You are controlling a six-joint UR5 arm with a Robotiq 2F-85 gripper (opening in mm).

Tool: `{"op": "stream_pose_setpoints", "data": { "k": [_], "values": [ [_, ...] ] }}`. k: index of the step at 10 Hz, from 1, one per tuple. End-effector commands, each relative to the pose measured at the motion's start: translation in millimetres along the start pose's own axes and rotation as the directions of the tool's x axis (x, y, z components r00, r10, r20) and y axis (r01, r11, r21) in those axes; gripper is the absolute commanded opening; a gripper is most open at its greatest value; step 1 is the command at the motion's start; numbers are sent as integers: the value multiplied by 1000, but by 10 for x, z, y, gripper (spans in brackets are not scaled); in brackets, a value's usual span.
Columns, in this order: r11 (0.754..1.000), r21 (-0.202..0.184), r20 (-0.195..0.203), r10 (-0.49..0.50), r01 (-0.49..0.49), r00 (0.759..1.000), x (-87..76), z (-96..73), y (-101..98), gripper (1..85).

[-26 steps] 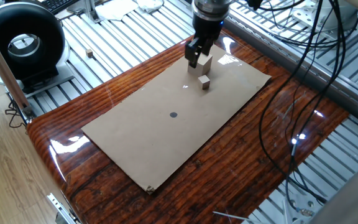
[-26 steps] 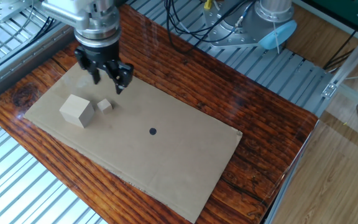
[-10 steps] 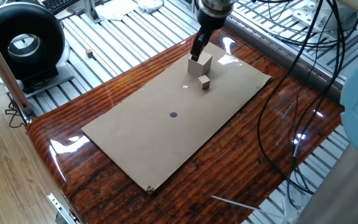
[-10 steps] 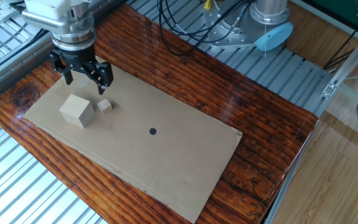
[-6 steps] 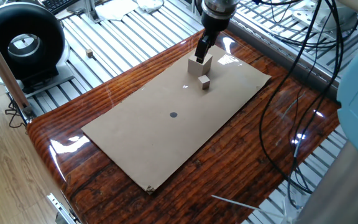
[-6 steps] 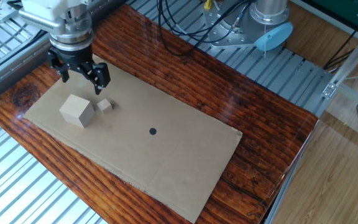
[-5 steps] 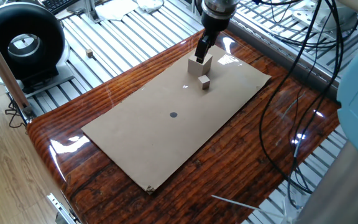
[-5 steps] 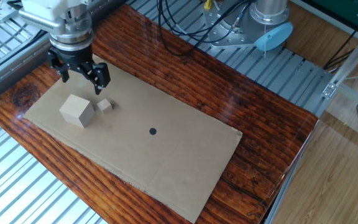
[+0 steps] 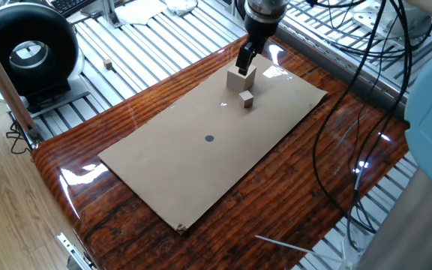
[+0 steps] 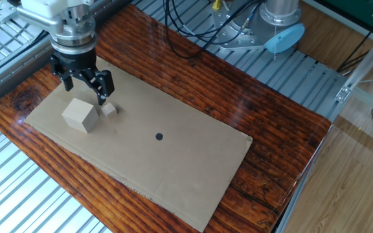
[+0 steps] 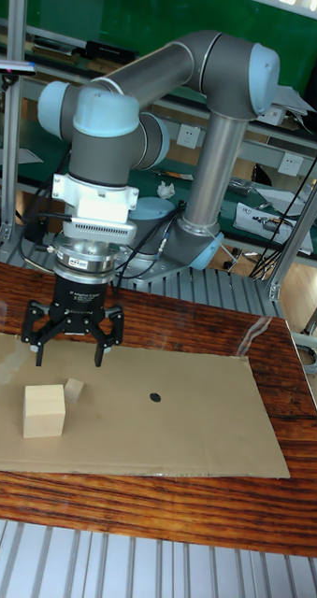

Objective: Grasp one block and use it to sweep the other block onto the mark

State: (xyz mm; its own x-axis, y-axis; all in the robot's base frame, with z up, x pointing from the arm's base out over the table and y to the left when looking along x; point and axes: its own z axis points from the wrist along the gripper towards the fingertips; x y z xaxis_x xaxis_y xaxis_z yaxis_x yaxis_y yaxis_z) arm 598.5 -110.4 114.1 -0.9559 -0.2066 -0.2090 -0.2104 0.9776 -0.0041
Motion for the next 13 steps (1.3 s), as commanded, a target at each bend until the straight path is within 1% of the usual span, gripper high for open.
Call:
{"op": "stream_pose_setpoints", "data": {
  "k": [1,2,3,4,5,6,7,8,11,13],
  "values": [
    [998,-27,28,59,-58,998,-76,-15,54,850],
    [999,-13,23,41,-41,999,-73,-7,12,850],
    [1000,12,23,17,-18,1000,-112,11,-71,850],
    [999,49,28,-16,15,999,-167,30,-199,850],
    [998,59,26,-35,33,999,-217,86,-293,850],
    [998,45,31,-41,39,999,-267,161,-340,850],
    [999,30,31,-38,38,999,-287,219,-372,850],
    [999,24,26,-42,41,999,-284,260,-399,850],
    [998,15,-19,-55,55,998,-197,364,-405,850],
    [998,-1,-67,-55,55,996,-85,412,-379,850]
  ]
}}
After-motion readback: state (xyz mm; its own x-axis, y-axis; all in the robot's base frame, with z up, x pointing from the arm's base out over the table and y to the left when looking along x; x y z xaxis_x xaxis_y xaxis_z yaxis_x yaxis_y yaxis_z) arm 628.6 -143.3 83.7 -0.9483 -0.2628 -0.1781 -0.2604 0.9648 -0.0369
